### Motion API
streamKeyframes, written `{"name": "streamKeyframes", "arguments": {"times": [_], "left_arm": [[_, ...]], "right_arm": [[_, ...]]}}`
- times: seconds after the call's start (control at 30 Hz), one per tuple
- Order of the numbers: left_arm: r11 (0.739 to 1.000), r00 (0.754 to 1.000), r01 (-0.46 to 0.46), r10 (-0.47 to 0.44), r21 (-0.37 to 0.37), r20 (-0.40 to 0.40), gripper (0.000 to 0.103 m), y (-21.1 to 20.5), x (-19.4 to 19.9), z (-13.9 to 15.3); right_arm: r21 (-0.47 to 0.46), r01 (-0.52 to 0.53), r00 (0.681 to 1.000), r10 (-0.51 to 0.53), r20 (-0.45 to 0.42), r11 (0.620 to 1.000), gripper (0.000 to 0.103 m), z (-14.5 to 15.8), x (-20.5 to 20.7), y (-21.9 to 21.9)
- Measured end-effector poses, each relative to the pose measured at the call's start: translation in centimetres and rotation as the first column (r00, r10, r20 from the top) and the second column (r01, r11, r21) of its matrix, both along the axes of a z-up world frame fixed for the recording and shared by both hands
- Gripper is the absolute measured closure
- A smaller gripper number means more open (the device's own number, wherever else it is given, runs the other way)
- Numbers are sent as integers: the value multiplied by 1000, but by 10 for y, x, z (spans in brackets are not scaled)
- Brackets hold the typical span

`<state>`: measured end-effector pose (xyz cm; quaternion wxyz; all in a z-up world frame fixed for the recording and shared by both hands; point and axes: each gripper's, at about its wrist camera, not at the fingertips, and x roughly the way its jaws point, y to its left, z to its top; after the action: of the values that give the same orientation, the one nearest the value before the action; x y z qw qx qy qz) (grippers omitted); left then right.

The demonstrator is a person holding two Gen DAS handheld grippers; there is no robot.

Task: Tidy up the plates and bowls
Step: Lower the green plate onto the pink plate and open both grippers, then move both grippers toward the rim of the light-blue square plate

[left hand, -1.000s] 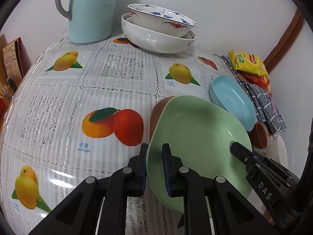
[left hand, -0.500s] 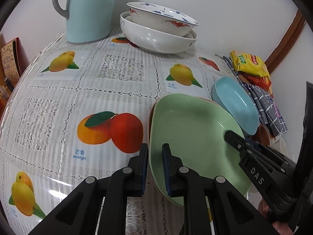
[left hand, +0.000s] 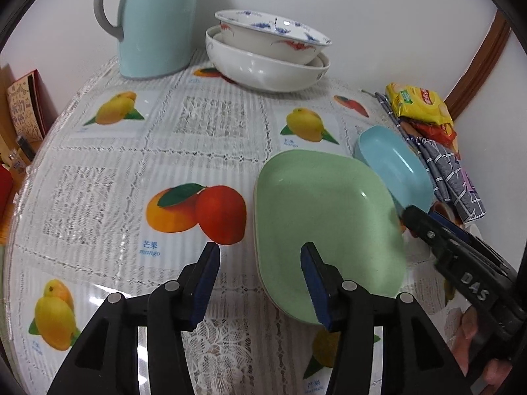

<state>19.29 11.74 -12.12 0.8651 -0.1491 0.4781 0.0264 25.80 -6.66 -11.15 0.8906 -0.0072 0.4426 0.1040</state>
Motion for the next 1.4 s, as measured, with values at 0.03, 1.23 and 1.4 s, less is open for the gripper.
{"name": "streamKeyframes", "arguments": {"times": [0.03, 1.23, 1.4], "left_arm": [[1000, 1000, -3, 3, 4, 6, 54, -1, -3, 3], [985, 984, 120, -135, 123, 120, 54, -117, -34, 100], [979, 982, 135, -152, 152, 108, 54, -124, -30, 103]], "right_arm": [[16, 11, 1000, -11, -2, 1000, 53, 5, -4, -6], [45, 73, 987, -79, 138, 996, 36, 95, -113, -123], [52, 71, 984, -78, 161, 996, 36, 100, -112, -129]]}}
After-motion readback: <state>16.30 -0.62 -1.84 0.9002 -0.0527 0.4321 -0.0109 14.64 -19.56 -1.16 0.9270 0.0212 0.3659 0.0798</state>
